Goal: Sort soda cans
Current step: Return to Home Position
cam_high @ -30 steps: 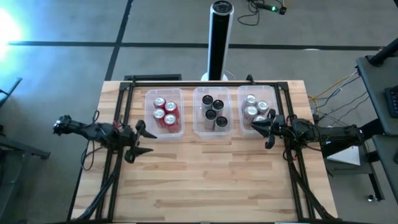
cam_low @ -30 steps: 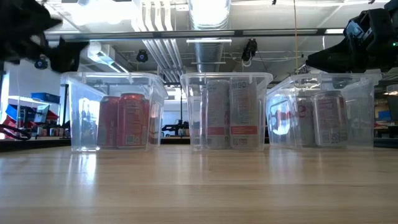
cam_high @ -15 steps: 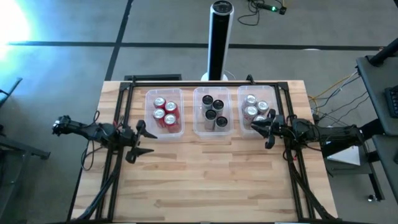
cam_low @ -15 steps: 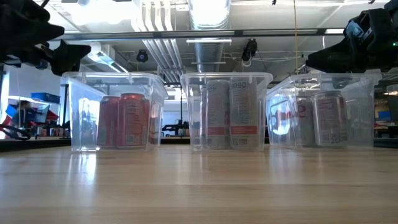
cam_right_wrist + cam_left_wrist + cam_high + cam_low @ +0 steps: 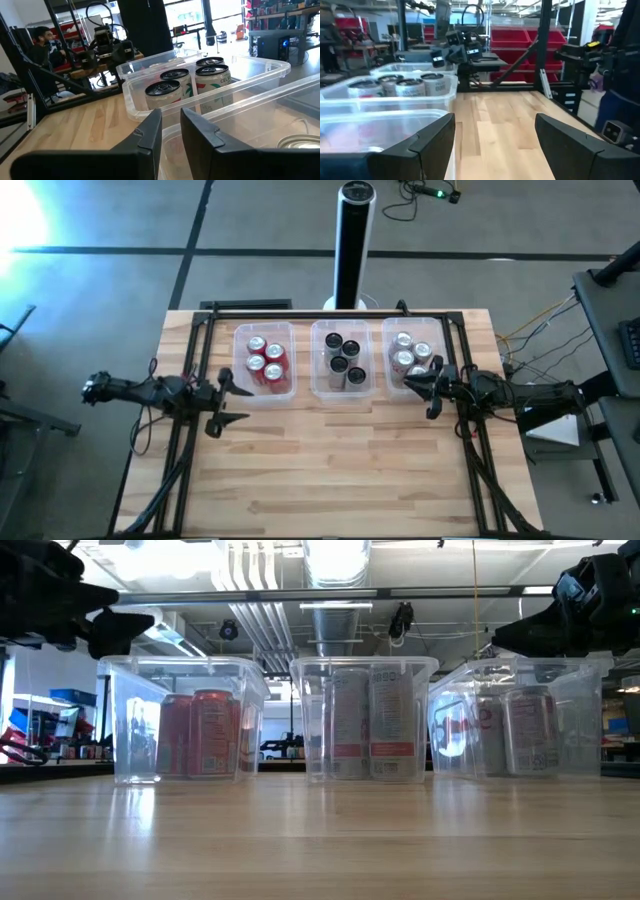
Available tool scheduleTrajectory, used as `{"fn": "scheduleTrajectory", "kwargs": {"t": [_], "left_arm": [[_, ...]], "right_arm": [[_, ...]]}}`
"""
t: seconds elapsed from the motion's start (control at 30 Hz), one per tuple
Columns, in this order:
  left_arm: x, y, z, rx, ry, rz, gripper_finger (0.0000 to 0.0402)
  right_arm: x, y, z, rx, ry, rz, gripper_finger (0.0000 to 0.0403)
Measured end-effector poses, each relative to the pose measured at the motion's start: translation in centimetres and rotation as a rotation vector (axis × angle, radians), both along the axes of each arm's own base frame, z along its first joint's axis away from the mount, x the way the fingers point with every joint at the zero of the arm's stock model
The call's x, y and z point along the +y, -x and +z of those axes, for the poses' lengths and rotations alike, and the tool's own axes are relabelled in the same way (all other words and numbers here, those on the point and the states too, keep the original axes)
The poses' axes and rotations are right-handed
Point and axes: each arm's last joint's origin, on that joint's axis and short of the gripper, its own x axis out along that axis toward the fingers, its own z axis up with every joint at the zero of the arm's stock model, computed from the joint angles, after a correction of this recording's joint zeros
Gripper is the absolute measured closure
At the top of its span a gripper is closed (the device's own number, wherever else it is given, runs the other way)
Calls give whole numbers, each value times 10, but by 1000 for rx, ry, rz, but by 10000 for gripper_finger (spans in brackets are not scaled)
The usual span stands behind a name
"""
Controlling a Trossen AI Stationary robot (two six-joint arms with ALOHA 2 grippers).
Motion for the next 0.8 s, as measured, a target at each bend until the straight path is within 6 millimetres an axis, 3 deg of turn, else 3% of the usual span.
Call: {"fn": "scheduleTrajectory", "kwargs": {"t": [0.27, 0.8], "left_arm": [[6, -1, -1, 13, 7, 14, 141], [6, -1, -2, 16, -12, 14, 141]], "right_arm": [[0, 0, 0, 0, 0, 0, 343], [0, 0, 0, 0, 0, 0, 313]]}}
